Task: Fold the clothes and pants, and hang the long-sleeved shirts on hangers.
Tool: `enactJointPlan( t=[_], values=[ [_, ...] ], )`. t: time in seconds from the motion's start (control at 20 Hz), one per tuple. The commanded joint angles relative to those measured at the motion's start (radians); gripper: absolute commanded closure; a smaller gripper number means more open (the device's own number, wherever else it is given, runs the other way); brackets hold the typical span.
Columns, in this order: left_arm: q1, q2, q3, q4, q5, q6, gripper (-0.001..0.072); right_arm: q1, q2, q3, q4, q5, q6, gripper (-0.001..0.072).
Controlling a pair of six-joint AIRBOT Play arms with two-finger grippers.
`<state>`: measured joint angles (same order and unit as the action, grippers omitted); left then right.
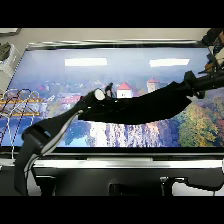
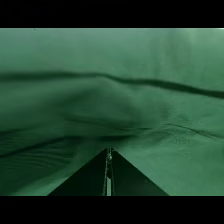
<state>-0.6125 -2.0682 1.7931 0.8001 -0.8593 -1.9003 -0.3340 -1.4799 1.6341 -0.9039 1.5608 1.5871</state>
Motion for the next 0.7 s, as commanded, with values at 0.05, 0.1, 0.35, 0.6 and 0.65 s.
enactJointPlan(
  t=[0.05,0.1,0.35,0.6,0.65],
  values=[
    [-0.094,-0.133,0.168,-0.021,0.031,-0.154,0.0697,0.001,0.006,0.075,0.002,0.027,0.035,0.0681],
    [-0.107,-0.161,0.206,-0.039,0.031,-0.17,0.0697,0.001,0.006,0.076,0.003,0.027,0.041,0.0681],
    [-0.135,-0.211,0.262,-0.153,0.067,-0.179,0.0697,0.001,0.006,0.076,0.018,0.027,0.048,0.0681],
    [-0.033,-0.132,0.262,-0.017,-0.141,-0.149,0.0698,0.012,0.006,0.076,0.034,0.007,0.048,0.0682],
    [-0.001,-0.097,0.262,0.006,-0.188,-0.114,0.0698,0.03,0.005,0.076,0.035,0.005,0.049,0.0682]
  ],
)
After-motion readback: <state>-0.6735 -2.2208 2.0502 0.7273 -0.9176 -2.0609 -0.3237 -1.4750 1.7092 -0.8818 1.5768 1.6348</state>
